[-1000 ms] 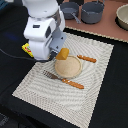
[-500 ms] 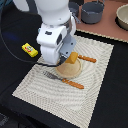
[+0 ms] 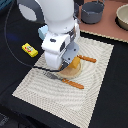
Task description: Place the bread, butter, and milk from the table onto the serving area.
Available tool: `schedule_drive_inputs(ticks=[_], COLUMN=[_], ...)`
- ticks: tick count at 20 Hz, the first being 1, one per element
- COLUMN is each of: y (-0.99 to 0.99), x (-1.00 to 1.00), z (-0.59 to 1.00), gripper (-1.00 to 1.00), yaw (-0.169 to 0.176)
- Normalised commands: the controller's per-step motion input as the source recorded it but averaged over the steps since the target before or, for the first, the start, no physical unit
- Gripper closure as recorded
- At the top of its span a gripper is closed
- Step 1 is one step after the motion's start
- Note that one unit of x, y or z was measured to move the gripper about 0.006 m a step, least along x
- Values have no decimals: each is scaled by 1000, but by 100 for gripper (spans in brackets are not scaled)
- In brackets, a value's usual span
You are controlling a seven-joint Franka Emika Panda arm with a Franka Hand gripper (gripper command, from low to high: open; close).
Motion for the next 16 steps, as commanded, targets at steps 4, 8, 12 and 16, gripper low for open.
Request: schedule_drive_inputs(ticks=[4,8,12,16], y=[28,24,41,11], x=[469,344,-96,-724], z=[249,341,494,451], gripper=[-100,-100,-100,-100], yaw=[-18,-27,-33,-40])
